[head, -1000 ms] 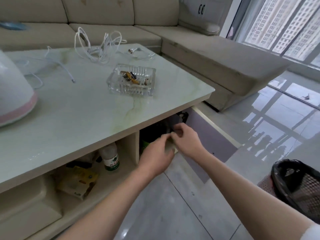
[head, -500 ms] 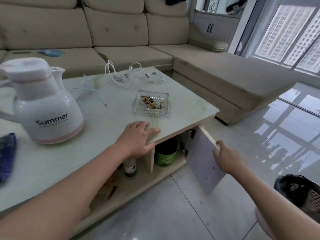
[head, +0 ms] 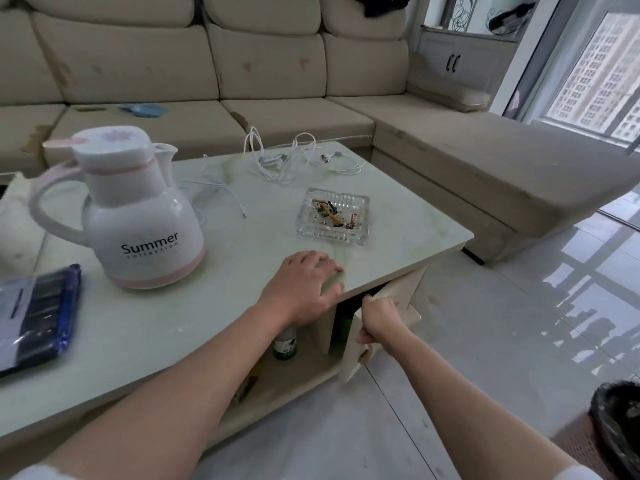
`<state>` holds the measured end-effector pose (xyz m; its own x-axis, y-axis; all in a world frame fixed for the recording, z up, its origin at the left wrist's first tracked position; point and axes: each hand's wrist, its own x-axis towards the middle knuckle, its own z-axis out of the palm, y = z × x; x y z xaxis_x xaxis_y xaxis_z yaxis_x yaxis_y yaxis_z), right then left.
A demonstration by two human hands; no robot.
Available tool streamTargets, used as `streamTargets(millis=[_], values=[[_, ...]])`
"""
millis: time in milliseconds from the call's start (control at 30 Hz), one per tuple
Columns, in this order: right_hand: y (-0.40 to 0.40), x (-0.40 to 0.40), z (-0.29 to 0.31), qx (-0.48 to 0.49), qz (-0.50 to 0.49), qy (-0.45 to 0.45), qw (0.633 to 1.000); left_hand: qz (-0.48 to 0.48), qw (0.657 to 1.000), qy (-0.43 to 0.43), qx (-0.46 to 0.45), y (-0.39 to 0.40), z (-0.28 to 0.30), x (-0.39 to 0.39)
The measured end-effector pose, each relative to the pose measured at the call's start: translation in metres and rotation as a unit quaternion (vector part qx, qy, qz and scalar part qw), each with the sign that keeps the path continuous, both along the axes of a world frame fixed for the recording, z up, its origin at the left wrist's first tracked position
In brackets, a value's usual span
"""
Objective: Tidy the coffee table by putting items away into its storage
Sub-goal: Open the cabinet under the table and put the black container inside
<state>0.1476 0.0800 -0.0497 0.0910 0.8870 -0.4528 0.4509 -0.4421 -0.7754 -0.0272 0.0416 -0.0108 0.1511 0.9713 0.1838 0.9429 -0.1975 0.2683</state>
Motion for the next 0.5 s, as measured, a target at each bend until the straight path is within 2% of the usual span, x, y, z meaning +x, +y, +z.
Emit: streamTargets(millis=[300, 500], values=[[0.000, -0.004, -0.001, -0.003, 0.001, 0.182, 0.983, 0.000, 1.000, 0.009, -0.002, 0.000, 0.001, 0.001], [0.003, -0.004, -0.018, -0.018, -0.015, 0.356, 0.934, -0.002, 1.000, 0.012, 0.008, 0.000, 0.001, 0.002]])
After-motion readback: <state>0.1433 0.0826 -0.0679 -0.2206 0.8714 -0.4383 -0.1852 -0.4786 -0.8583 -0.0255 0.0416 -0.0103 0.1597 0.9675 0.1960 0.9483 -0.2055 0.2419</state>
